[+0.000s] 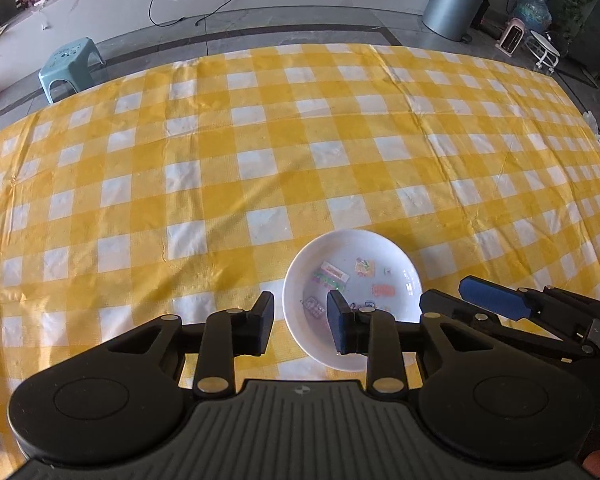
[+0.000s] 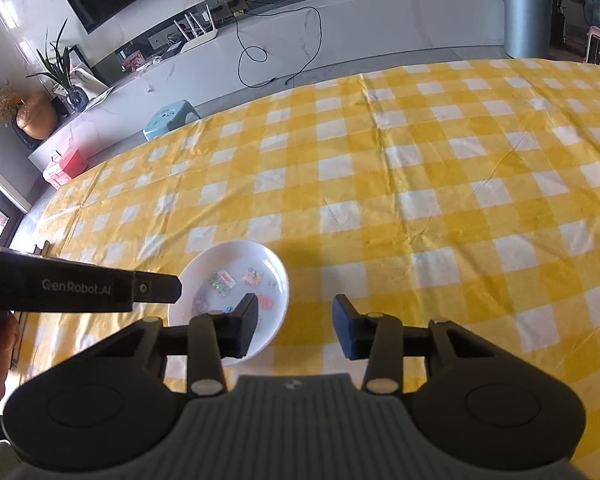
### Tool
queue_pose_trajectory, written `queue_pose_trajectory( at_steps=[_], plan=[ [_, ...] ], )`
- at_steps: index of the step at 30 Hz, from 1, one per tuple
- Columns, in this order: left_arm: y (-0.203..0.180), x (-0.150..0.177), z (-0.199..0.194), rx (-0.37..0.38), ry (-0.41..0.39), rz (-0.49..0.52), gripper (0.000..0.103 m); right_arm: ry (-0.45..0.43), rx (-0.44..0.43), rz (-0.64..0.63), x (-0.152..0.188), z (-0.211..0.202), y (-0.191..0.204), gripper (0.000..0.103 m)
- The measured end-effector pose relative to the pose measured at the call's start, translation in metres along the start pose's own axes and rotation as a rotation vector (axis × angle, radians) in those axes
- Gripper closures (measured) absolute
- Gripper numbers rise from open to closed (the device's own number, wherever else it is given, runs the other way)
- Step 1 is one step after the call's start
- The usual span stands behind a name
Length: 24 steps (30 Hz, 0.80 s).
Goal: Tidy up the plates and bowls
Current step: 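Move the left gripper to the small white sticker bowl and grasp its rim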
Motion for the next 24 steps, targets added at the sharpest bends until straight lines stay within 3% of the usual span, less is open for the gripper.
queue_pose_trajectory(
  at_steps=[4, 12, 14, 17, 24],
  plan=[
    [0.003, 0.001, 0.01, -0.003, 0.014, -0.011, 0.068, 0.024, 0.0, 0.022, 0.0, 0.012, -0.003, 0.075],
    [0.004, 0.002, 0.019, -0.004, 0.033, -0.013, 0.085, 0.034, -0.01, 0.045, 0.001, 0.024, -0.003, 0.082],
    [0.003, 0.003, 0.022, -0.004, 0.037, -0.017, 0.092, 0.037, -0.011, 0.046, 0.001, 0.026, -0.002, 0.093],
    [0.001, 0.003, 0.022, -0.01, 0.03, -0.011, 0.094, 0.043, -0.022, 0.046, 0.003, 0.027, 0.0, 0.101],
    [-0.001, 0.006, 0.009, -0.007, 0.013, -0.015, 0.098, 0.032, -0.004, 0.047, 0.003, 0.02, 0.002, 0.102]
  ],
)
Point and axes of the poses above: each gripper's, at about its wrist camera, not at the fingertips, and z roughly the way its jaws point, y to its left, x to its underside, the point moved 4 cm from there along z, roughly the way its jaws point, and after that the axes turned 1 degree about -x, right-handed, at the moved point
